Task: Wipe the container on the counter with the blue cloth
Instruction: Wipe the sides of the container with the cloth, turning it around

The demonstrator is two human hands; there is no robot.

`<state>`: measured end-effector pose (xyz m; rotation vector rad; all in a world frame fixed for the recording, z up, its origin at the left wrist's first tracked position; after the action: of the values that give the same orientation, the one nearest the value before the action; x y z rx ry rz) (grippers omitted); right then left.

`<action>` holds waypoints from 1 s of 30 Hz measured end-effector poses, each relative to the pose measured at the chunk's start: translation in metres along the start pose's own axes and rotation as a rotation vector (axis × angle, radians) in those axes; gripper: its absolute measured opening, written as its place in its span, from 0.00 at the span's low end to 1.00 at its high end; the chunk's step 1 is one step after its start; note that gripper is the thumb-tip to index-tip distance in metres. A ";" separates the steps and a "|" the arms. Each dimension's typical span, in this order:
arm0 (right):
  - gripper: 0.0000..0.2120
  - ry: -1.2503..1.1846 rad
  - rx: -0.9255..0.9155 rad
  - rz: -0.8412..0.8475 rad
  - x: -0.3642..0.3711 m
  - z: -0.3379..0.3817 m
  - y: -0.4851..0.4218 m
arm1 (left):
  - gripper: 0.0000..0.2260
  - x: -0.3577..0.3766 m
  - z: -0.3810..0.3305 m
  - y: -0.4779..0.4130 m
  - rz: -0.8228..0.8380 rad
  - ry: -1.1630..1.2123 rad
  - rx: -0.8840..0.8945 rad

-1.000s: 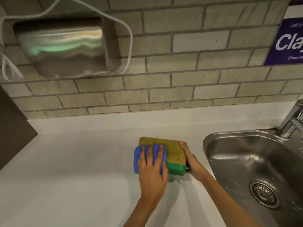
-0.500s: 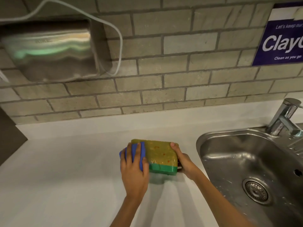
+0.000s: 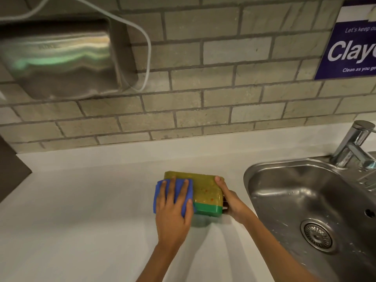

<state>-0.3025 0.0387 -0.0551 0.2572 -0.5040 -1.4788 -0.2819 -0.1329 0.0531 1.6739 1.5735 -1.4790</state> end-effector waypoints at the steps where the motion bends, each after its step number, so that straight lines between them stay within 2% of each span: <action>1: 0.50 -0.001 0.002 0.000 0.001 0.000 0.000 | 0.24 -0.002 0.005 -0.006 -0.005 0.026 -0.102; 3: 0.49 -0.002 -0.002 0.001 0.004 0.000 0.001 | 0.23 -0.002 -0.005 -0.017 0.022 0.030 -0.162; 6: 0.49 -0.013 -0.014 -0.016 0.002 0.001 0.002 | 0.22 0.010 -0.040 -0.015 0.091 -0.048 0.020; 9: 0.48 -0.020 -0.012 -0.018 0.000 0.000 0.005 | 0.23 0.020 -0.042 0.004 0.127 -0.098 0.154; 11: 0.46 -0.038 -0.007 -0.015 -0.001 -0.001 0.006 | 0.25 0.017 -0.028 0.005 0.108 -0.110 0.118; 14: 0.45 -0.048 -0.008 -0.013 0.003 -0.001 0.006 | 0.28 0.004 -0.014 -0.009 0.091 -0.032 -0.077; 16: 0.47 -0.048 -0.008 -0.014 0.005 -0.001 0.006 | 0.24 0.004 -0.024 -0.014 0.095 -0.018 -0.137; 18: 0.48 -0.051 -0.013 -0.024 0.006 -0.001 0.005 | 0.21 0.011 -0.043 -0.012 0.104 -0.055 -0.092; 21: 0.49 -0.025 -0.016 -0.035 0.002 -0.002 0.006 | 0.26 0.028 -0.058 0.002 0.254 -0.111 0.036; 24: 0.50 -0.014 -0.009 -0.025 0.000 -0.002 0.005 | 0.27 0.025 -0.043 0.013 0.238 -0.095 0.123; 28: 0.48 -0.025 -0.001 -0.021 0.007 -0.002 0.006 | 0.22 0.011 -0.011 -0.002 0.103 0.069 -0.132; 30: 0.49 -0.028 0.002 -0.028 0.008 -0.003 0.005 | 0.19 0.012 -0.027 -0.008 0.071 0.038 -0.136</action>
<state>-0.2964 0.0311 -0.0534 0.2464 -0.5262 -1.5114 -0.2807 -0.1027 0.0549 1.6714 1.5802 -1.2827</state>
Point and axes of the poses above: each hand's wrist, its own y-axis away from the middle knuckle, its own x-axis out of the palm, z = x × y, the point moved 10 cm from there along -y, towards the middle knuckle, and after that the axes turned 12 degrees about z, right-handed, at the moved point
